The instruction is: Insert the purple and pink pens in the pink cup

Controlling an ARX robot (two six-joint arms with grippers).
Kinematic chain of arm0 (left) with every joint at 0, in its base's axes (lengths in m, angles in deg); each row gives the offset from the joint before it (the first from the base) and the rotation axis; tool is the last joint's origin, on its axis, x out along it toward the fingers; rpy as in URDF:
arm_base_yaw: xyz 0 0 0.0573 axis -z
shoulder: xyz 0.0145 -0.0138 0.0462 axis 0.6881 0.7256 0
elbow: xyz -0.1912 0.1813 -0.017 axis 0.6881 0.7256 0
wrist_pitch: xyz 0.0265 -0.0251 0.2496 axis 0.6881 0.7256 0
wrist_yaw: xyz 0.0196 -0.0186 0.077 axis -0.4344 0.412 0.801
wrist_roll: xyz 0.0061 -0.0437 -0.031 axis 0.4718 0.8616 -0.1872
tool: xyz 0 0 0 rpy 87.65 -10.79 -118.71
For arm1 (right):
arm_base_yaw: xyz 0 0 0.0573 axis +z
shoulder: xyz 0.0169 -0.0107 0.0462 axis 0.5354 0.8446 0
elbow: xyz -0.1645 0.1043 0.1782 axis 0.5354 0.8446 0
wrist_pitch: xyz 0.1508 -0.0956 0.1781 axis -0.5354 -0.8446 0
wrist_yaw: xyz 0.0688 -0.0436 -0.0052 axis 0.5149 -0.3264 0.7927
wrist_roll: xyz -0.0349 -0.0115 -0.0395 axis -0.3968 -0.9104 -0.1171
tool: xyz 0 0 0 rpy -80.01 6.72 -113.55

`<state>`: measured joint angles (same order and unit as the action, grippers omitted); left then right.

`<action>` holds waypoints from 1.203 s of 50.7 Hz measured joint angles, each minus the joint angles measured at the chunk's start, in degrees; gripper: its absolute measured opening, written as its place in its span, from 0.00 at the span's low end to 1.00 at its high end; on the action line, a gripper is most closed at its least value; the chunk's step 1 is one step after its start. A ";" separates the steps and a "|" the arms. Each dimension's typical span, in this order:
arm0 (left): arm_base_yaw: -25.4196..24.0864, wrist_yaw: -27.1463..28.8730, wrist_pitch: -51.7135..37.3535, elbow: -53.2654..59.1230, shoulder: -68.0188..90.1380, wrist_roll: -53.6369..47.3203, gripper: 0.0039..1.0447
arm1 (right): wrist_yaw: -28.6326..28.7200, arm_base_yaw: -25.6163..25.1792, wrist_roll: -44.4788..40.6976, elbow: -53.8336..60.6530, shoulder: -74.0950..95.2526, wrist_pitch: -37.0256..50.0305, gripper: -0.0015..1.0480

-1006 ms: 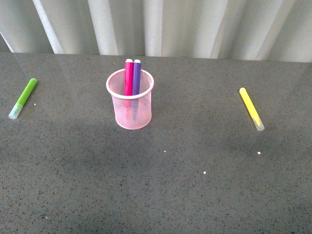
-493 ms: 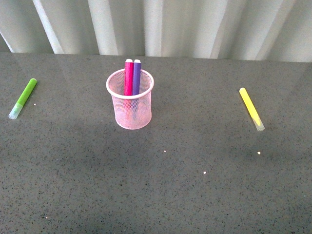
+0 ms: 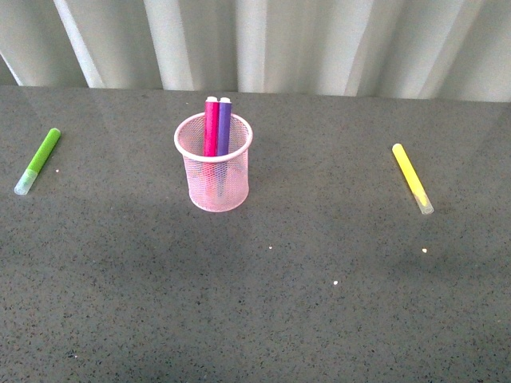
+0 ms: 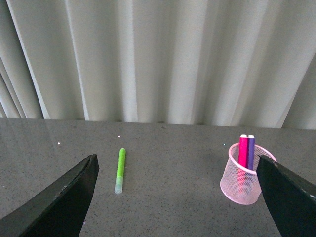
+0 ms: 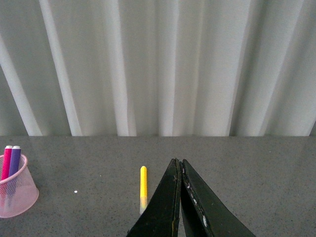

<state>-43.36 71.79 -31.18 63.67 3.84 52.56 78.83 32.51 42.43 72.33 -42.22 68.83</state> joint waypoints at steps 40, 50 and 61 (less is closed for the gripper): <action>0.00 0.00 0.00 0.00 0.00 0.00 0.94 | 0.00 0.00 0.20 0.00 0.00 0.00 0.93; 0.00 0.00 0.00 0.00 0.00 0.00 0.94 | 0.00 0.00 0.22 0.00 0.00 0.00 0.93; 0.00 0.02 0.00 0.00 0.00 0.00 0.94 | 0.00 0.00 0.22 0.00 0.00 0.00 0.93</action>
<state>-43.36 71.81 -31.18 63.67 3.84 52.56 78.83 32.51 42.65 72.33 -42.22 68.83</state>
